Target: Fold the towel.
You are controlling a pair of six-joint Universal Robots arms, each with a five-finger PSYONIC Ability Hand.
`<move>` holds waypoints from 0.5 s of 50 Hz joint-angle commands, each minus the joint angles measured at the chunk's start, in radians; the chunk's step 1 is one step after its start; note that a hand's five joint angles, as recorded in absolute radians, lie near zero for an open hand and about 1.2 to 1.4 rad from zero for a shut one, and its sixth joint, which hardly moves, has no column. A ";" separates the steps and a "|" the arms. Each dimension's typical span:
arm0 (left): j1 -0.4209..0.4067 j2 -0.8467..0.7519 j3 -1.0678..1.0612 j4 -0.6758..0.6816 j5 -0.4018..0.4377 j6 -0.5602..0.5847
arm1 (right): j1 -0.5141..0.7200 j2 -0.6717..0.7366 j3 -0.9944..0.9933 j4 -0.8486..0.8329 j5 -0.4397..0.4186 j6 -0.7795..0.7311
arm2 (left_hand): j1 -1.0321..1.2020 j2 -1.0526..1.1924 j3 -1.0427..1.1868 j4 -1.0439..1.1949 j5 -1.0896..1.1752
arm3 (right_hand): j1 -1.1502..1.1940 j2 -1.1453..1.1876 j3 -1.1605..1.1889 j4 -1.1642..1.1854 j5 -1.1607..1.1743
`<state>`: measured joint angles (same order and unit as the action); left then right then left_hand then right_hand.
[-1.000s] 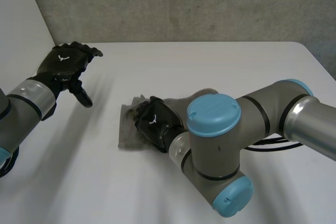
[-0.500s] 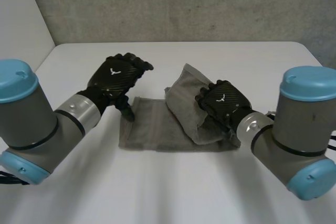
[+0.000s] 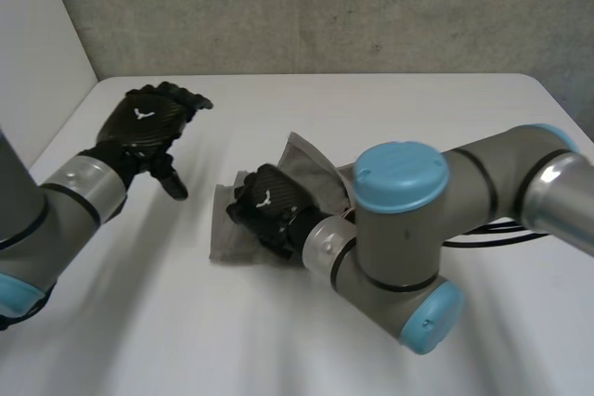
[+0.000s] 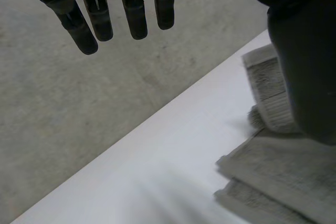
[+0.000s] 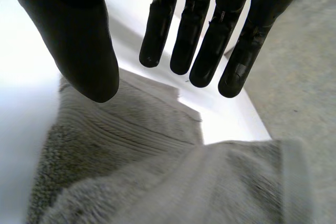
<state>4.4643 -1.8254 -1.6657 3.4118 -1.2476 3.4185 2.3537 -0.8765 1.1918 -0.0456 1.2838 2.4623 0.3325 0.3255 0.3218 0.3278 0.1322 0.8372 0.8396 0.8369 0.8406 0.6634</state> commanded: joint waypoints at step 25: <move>-0.287 -0.159 0.292 -0.012 0.088 -0.231 | -0.412 -0.340 0.271 0.081 0.335 0.251 | 0.001 0.008 0.012 0.006 0.027 | -0.663 -0.665 -0.662 -0.666 -0.663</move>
<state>4.3393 -1.8249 -1.5458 3.4171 -1.1528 3.2114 2.0403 -1.1617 1.3066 0.0954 1.6108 2.6951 0.3327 0.3285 0.3240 0.3293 0.1459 0.2283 0.2410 0.2414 0.2491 0.0583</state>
